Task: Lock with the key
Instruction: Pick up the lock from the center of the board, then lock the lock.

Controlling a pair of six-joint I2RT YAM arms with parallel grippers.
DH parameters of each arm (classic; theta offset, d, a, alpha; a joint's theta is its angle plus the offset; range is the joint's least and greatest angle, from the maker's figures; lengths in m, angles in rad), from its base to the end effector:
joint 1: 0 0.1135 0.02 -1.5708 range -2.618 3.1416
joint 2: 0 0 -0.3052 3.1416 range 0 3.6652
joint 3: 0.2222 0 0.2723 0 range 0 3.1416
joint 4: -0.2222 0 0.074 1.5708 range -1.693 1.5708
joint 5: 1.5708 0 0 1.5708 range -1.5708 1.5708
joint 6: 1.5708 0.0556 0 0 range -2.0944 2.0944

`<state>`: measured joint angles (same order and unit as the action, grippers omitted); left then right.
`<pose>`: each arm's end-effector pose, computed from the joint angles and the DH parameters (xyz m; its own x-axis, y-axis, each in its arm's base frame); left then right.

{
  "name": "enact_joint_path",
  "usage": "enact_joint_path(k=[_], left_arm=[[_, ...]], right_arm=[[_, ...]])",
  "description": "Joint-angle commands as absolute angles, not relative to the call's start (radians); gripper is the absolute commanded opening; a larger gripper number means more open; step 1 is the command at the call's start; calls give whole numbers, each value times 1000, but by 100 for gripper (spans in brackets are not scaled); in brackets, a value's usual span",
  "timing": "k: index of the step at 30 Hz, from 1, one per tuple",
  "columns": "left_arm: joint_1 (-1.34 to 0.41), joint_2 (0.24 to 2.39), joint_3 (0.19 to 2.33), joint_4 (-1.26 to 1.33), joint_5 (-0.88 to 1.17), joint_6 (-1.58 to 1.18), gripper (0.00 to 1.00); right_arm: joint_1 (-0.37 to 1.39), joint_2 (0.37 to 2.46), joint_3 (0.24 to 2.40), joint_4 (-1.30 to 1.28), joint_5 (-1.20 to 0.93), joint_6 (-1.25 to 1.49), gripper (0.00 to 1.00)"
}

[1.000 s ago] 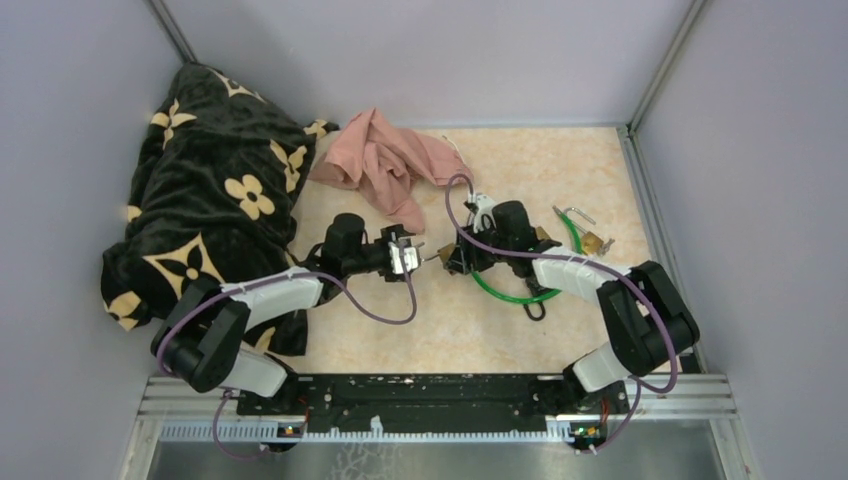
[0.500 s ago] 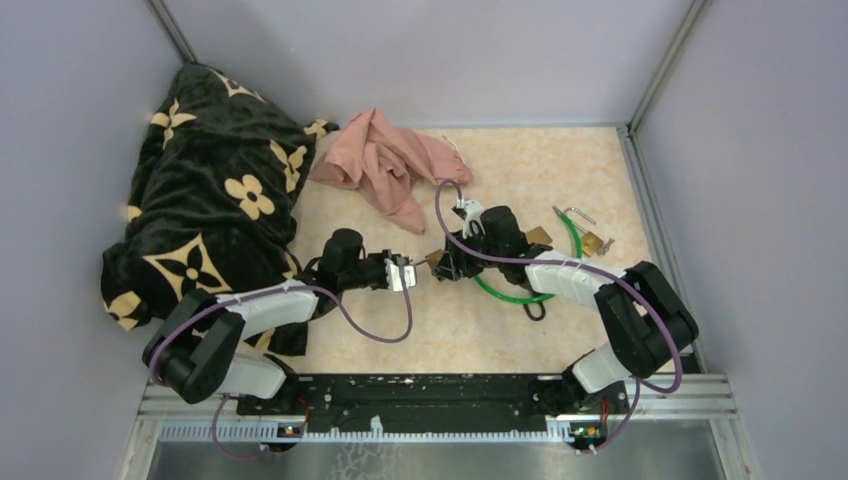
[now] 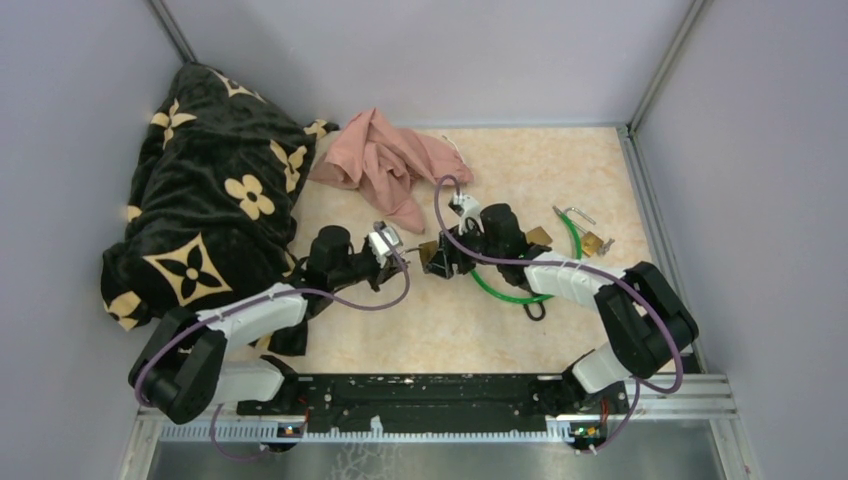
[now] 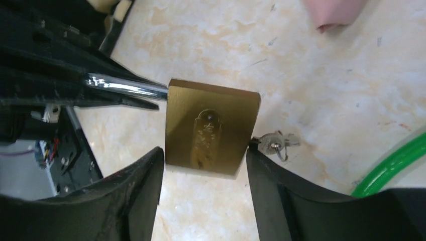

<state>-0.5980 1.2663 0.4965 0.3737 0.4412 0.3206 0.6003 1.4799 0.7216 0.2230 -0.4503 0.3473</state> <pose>0.2144 -0.1748 0.2149 -0.0396 0.3718 -0.9275 0.8926 0.4303 0.1344 0.2612 0.2081 0.2151 -0.6740 -0.0901 -0.7332 -0.6254 0.5978 0.5015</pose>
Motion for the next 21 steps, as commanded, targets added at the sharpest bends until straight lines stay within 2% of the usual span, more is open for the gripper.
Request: enact_joint_path(k=[1,3,4,5,13,17,21], left_arm=[[-577,1195,507,517,633,57,0],[-572,1184,489,522,634,52,0],[-565,1180,481,525,635,44,0],[-557,1175,474,530,639,32,0],[-528,1093,478,631,756,-35,0],[-523,1056,471,734,830,-121,0],[-523,1041,450,841,870,-237,0]], right_arm=[[618,1482,688,329,-564,210,69],[597,1483,673,338,-593,206,78],[584,1481,663,349,-613,206,95],[566,1474,648,366,-635,209,98],[428,1340,498,614,-870,193,98],[426,1263,424,868,-943,201,98],[425,1271,404,1086,-955,295,97]])
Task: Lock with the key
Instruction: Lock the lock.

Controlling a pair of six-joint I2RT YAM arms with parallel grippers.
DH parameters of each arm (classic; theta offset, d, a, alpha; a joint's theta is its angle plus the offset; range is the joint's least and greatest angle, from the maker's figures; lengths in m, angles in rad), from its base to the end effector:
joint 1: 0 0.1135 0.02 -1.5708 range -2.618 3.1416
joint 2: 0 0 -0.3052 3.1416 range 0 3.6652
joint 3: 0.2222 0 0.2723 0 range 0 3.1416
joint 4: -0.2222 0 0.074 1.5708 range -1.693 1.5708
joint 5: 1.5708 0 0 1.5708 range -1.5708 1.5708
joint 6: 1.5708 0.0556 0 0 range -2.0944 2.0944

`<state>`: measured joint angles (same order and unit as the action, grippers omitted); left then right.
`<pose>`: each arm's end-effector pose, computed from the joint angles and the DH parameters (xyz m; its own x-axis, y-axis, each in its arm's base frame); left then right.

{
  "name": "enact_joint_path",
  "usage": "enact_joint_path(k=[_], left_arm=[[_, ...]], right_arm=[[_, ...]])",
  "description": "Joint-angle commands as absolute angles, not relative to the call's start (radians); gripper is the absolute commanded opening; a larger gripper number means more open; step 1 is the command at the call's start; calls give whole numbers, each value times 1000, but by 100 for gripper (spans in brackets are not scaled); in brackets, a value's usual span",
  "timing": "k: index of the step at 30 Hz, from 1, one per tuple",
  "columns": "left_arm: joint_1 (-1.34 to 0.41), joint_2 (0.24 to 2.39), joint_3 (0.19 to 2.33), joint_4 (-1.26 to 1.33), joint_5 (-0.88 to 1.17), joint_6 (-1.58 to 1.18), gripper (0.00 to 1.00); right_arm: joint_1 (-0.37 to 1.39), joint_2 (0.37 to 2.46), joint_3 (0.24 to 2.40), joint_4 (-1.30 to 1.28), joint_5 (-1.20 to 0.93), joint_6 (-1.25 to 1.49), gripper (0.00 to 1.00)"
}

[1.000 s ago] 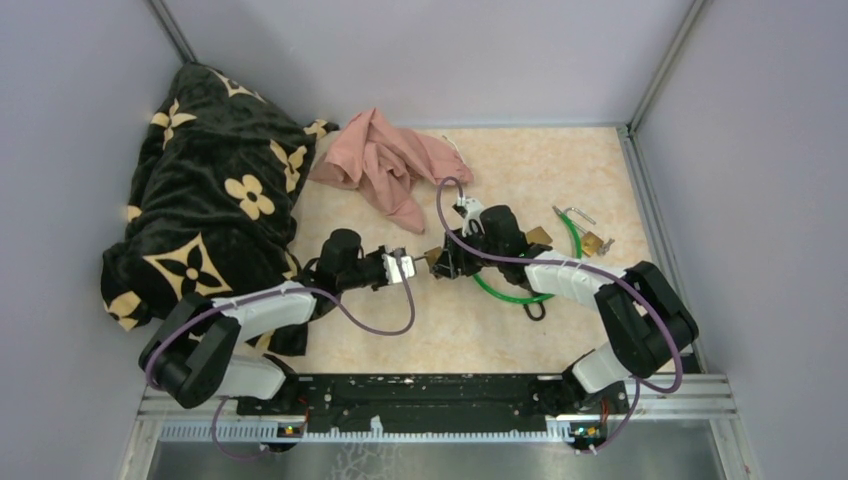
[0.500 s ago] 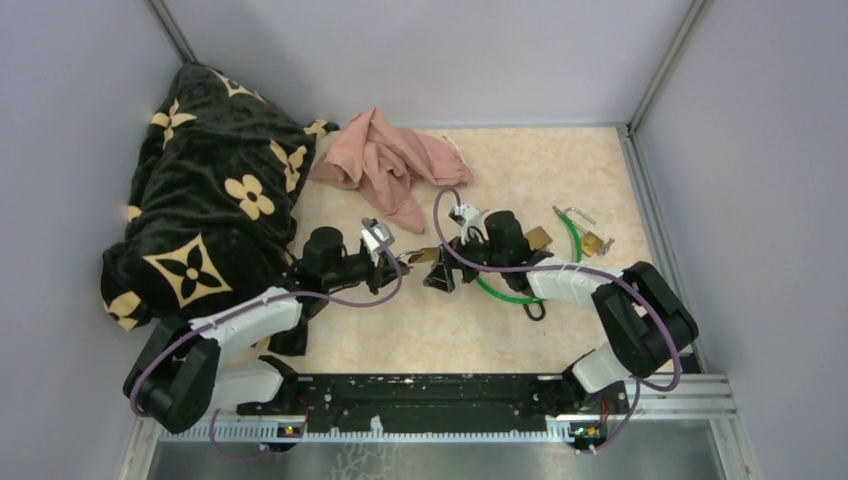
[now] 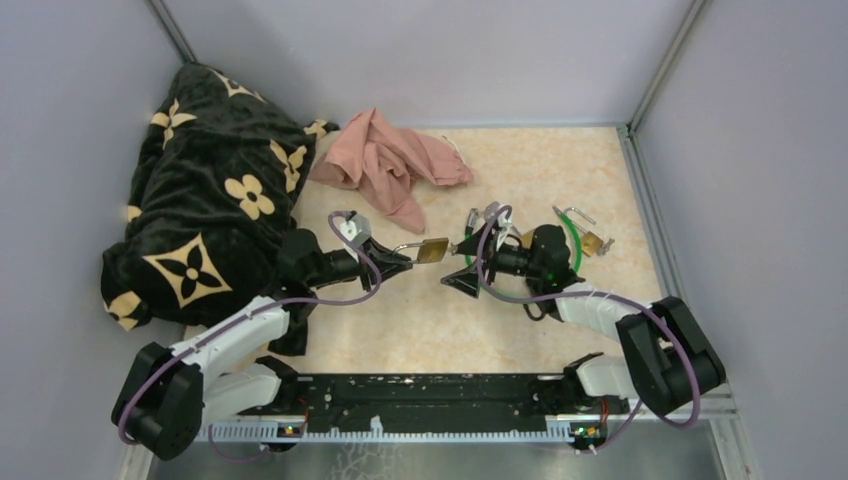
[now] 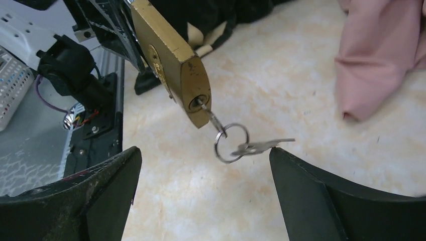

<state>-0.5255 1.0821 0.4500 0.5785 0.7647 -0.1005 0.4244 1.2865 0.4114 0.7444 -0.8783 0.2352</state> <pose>0.1887 -0.1539 0.2683 -0.1424 -0.0011 -0.9898 0.9505 0.2787 -0.1371 0.2186 0.1458 0.2268 -0.3388 0.0102 -0.9408 -0.9042 0.2727 0.3286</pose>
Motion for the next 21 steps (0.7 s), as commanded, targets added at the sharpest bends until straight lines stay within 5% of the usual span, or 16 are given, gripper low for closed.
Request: enact_joint_path(k=[1,9,14,21], left_arm=[[-523,1037,448,851,874,-244,0],[-524,1017,439,906,902,-241,0],[-529,1009,429,926,901,-243,0],[-531,1006,422,928,902,-244,0]], right_arm=[[425,1279,413,1121,-959,317,97],[433,1382,470,1473,-1023,581,89],[493,1404,504,1432,-1021,584,80],[550,1360,561,1171,-999,465,50]])
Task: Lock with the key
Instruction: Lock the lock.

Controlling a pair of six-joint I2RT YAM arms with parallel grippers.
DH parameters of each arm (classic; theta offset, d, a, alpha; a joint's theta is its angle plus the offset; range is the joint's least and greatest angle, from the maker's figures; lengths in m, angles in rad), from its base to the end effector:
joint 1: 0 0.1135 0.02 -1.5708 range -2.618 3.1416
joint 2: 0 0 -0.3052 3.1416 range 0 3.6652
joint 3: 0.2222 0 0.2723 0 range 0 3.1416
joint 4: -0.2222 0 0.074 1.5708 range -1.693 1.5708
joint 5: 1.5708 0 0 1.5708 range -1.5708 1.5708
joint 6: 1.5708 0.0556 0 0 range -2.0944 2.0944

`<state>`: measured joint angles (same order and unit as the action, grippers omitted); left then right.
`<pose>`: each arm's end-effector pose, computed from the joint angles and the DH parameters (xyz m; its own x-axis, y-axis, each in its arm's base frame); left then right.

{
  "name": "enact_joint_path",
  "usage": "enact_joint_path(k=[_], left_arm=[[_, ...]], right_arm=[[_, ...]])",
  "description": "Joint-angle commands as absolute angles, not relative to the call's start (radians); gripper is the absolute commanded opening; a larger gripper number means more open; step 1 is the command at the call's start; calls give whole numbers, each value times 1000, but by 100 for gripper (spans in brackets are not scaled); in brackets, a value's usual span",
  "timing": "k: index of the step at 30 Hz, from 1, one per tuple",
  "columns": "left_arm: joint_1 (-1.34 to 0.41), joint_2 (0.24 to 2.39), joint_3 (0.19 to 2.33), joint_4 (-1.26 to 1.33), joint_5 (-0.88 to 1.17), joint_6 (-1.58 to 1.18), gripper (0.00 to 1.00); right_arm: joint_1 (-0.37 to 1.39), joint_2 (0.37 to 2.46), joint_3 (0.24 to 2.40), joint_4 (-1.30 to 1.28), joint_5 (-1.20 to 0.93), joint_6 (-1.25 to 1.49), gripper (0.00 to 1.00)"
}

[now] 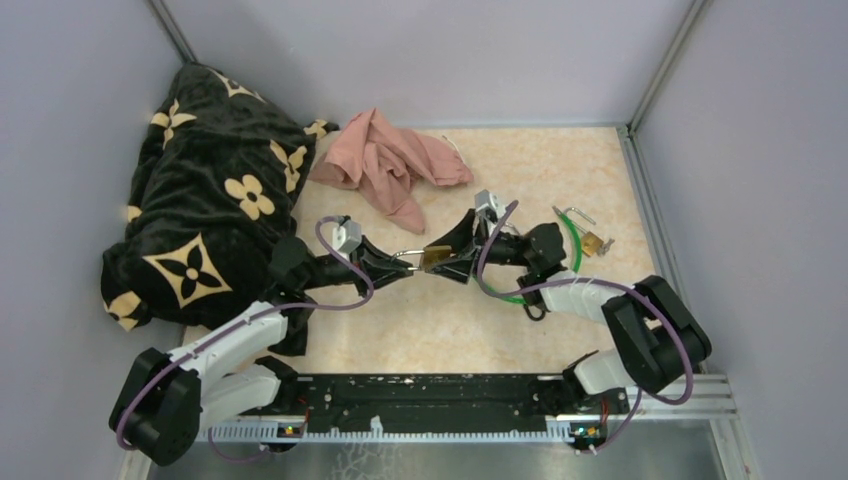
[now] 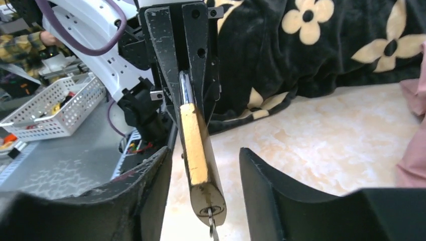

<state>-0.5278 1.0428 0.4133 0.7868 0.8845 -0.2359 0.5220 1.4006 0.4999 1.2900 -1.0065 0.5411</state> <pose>0.1720 -0.1500 0.2864 -0.0973 -0.1147 -0.9886 0.9837 0.1397 -0.1130 0.2161 0.1785 0.2828 -0.2044 0.2002 -0.9582 -0.9789 -0.0342 0.2017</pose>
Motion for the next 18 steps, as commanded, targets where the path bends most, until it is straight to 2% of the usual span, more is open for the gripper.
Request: enact_joint_path(k=[1,3,4,11,12,13,15,18], left_arm=[[-532,1005,421,930,901,-244,0],[-532,1003,420,937,902,-245,0],[-532,1002,418,940,902,-248,0],[-534,997,402,922,881,-234,1],[-534,992,396,910,874,-224,17],[-532,981,393,889,874,-193,38],[-527,963,397,815,891,-136,47],[-503,946,414,732,932,-115,52]], right_arm=[[554,1354,564,1148,-993,457,40],[556,1343,561,1136,-989,454,9],[557,1338,558,1126,-987,451,2],[556,1298,576,1080,-993,466,0],[555,1285,586,1043,-996,444,0],[552,1269,596,992,-998,412,0],[547,1233,621,839,-996,320,0],[540,1184,666,632,-994,197,0]])
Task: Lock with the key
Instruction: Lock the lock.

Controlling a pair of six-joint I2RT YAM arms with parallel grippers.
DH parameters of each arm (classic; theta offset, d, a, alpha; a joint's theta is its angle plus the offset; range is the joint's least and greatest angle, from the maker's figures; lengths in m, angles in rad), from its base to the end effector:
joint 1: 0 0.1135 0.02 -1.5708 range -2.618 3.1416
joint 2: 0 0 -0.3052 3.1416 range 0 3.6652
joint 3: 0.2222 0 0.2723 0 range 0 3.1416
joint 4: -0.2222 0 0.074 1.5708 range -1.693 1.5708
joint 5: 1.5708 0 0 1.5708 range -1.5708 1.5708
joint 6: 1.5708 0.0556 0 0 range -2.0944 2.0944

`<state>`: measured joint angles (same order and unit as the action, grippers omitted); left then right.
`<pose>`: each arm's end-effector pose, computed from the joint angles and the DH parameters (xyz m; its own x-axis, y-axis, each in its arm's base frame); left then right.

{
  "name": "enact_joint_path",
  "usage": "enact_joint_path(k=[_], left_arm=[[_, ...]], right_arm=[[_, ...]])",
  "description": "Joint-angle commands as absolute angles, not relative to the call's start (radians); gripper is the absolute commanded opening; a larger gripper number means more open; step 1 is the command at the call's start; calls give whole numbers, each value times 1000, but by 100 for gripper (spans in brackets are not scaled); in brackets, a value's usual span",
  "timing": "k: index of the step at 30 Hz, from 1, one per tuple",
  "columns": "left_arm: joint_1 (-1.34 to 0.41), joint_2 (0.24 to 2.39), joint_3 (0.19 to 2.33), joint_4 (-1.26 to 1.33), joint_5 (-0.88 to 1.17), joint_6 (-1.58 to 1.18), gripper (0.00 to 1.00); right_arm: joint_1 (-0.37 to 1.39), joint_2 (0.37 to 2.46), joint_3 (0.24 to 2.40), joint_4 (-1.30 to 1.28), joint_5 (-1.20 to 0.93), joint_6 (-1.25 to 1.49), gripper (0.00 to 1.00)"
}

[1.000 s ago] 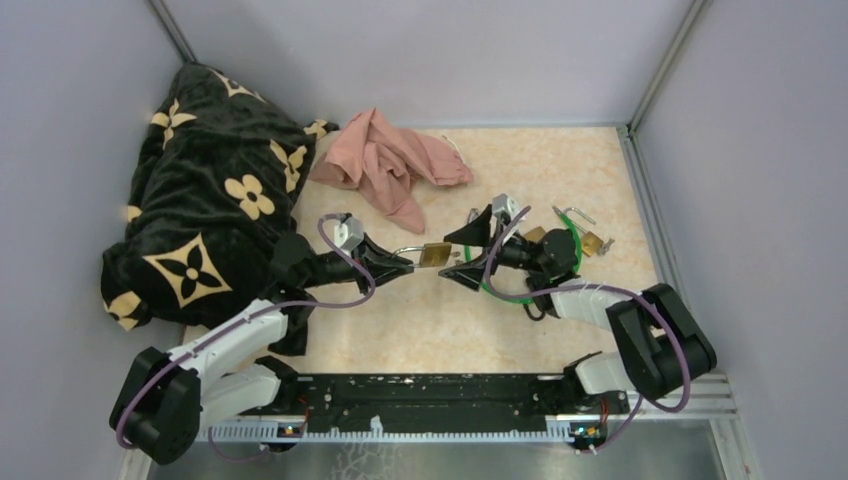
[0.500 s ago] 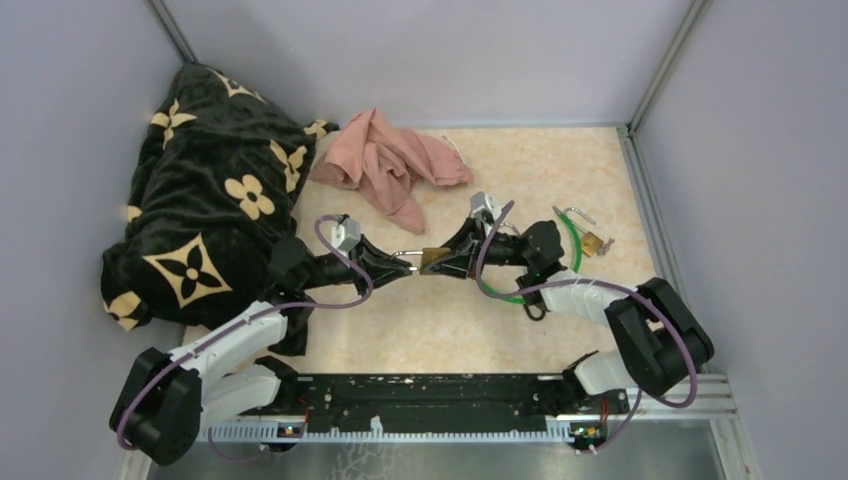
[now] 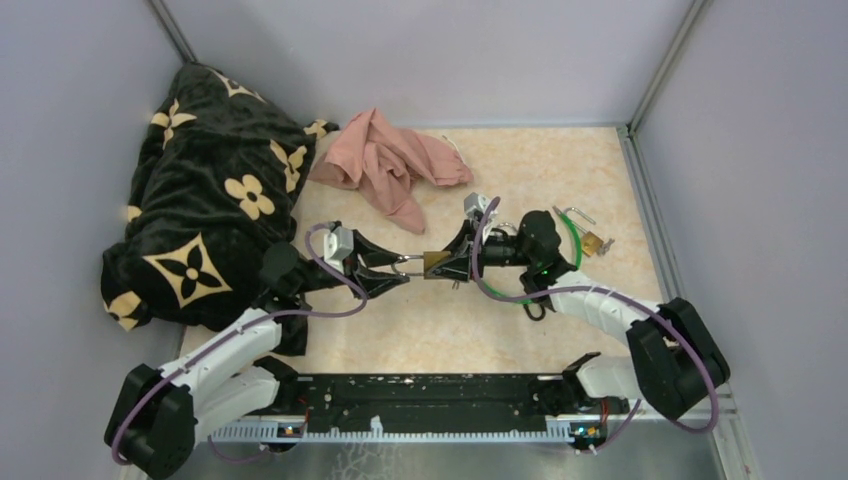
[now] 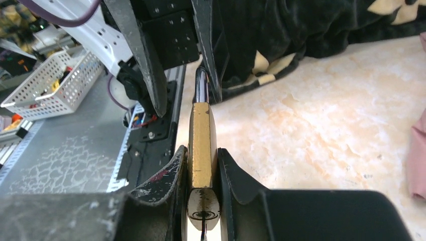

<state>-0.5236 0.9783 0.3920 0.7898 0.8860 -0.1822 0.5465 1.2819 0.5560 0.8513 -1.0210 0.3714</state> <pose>0.1611 -0.1428 0.2918 -0.0042 -0.1299 -0.9915 0.9888 0.1474 -0.0235 0.2093 0.1828 0.2875 -0.2613 0.0630 -0.9632 -0.9653 -0.0173 0.2607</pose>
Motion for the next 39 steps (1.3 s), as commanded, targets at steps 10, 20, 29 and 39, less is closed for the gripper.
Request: enact_joint_path(k=[10,20,29,39], left_arm=[[-484,975,420,708,957,-152,38],[-516,995,411,832,1018,-170,9],[-558,1031,421,915,974,-247,0],[-572,1052,455,857,1071,-193,0]], right_arm=[[535,1126,713,542,-1017,160,0],[550,1149,710,588,-998,183,0],[583,1191,697,741,-922,255,0],[581,1135,719,585,-740,33,0]])
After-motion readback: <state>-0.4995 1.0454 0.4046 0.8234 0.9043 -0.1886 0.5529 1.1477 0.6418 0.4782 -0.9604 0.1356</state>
